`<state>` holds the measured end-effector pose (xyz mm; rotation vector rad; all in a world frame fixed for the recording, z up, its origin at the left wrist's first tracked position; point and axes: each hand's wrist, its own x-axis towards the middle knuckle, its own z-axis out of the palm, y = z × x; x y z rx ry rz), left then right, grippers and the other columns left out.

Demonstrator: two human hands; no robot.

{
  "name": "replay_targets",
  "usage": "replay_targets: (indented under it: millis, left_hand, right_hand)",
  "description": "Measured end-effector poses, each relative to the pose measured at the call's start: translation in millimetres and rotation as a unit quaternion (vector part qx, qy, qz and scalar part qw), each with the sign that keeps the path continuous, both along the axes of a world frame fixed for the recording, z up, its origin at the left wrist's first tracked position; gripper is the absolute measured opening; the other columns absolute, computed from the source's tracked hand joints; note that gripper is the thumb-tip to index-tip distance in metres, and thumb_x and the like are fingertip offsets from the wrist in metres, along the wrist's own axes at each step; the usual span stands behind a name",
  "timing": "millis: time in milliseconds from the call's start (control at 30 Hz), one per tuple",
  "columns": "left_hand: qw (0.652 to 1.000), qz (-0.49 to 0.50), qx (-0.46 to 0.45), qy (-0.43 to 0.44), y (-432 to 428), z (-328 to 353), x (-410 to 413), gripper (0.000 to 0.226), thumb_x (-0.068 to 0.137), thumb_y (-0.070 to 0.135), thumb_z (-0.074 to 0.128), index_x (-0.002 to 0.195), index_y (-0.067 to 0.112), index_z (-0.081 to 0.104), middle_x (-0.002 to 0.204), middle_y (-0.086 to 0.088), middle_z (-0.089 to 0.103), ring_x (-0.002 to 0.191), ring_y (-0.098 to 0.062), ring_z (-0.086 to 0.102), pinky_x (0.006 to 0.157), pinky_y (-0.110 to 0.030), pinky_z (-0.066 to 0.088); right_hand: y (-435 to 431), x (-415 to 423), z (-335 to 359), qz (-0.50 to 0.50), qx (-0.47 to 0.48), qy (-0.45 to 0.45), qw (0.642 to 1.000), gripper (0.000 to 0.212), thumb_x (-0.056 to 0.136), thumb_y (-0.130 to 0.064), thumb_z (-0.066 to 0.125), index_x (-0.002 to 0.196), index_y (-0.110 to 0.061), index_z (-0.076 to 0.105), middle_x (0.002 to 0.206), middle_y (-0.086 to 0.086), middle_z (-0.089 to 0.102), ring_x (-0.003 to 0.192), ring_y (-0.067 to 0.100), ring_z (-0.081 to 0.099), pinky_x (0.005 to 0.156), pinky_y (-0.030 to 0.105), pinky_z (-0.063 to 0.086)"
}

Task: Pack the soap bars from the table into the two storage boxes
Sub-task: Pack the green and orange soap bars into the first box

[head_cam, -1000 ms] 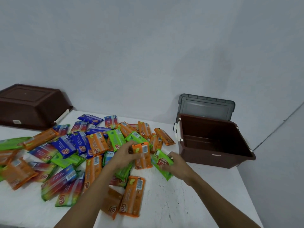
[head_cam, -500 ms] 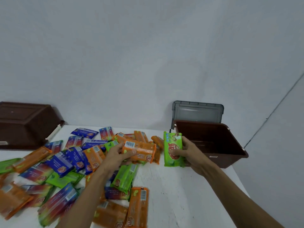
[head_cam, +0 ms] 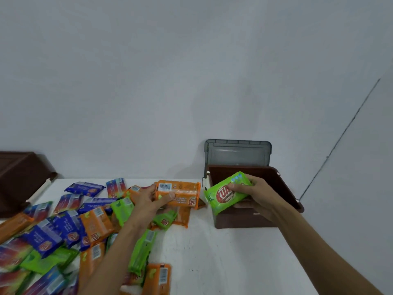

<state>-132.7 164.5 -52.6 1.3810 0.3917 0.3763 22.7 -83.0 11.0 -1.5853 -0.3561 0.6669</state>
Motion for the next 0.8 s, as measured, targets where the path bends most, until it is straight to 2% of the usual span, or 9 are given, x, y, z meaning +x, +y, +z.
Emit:
replay_targets:
  millis: [167,233,367,467,633,800]
  left_hand:
    - [0.999,0.029,-0.025,-0.014,-26.8,4.1,43.5,0.026,0.086,0.011,0.069,0.111,0.014,0.065,0.099,-0.008,0.075,0.082,-0.017,0.072,0.063,-0.024,0.058]
    - [0.999,0.041,-0.029,-0.017,-37.8,3.9,61.8,0.028,0.086,0.012,0.07,0.113,0.013,0.064,0.103,-0.01,0.074,0.085,-0.019,0.072,0.064,-0.025,0.059]
    - [0.997,0.07,-0.041,-0.013,-58.2,2.4,96.5,0.03,0.086,0.016,0.071,0.114,0.015,0.063,0.102,-0.008,0.075,0.089,-0.025,0.073,0.073,-0.03,0.06]
    - [0.995,0.088,-0.045,-0.007,-70.2,0.2,118.4,0.032,0.085,0.019,0.072,0.115,0.016,0.062,0.103,-0.008,0.074,0.093,-0.027,0.073,0.075,-0.032,0.058]
    - [0.991,0.119,-0.064,0.0,-85.4,-5.2,142.5,0.028,0.088,0.013,0.069,0.115,0.015,0.061,0.105,-0.008,0.073,0.094,-0.025,0.072,0.067,-0.021,0.058]
    - [0.988,0.133,-0.072,0.013,-84.1,-12.7,149.4,0.03,0.088,0.011,0.069,0.116,0.013,0.06,0.103,-0.009,0.074,0.088,-0.023,0.073,0.066,-0.022,0.058]
  right_hand:
    - [-19.9,43.5,-2.5,-0.011,0.006,0.016,1.0,0.029,0.08,-0.007,0.078,0.104,-0.004,0.062,0.1,0.018,0.072,0.09,0.03,0.073,0.068,0.044,0.061]
    - [-26.0,62.1,-6.8,-0.025,-0.01,0.016,1.0,0.033,0.079,-0.01,0.079,0.106,-0.002,0.062,0.102,0.017,0.073,0.089,0.028,0.074,0.067,0.042,0.061]
    - [-31.9,98.1,-20.0,-0.041,-0.076,0.004,0.996,0.031,0.079,-0.018,0.081,0.103,-0.007,0.066,0.094,0.009,0.075,0.082,0.02,0.073,0.059,0.032,0.059]
    - [-25.5,124.0,-38.0,-0.041,-0.107,0.044,0.992,0.033,0.08,-0.015,0.08,0.107,-0.001,0.066,0.094,0.012,0.075,0.079,0.018,0.072,0.056,0.029,0.058]
    - [-0.2,149.5,-67.5,-0.012,-0.139,0.123,0.983,0.024,0.083,-0.003,0.076,0.101,0.007,0.064,0.092,0.017,0.072,0.078,0.024,0.072,0.053,0.033,0.059]
    - [25.5,158.1,-95.0,-0.003,-0.148,0.15,0.978,0.035,0.082,0.001,0.075,0.111,0.013,0.06,0.093,0.019,0.069,0.074,0.025,0.07,0.049,0.035,0.06]
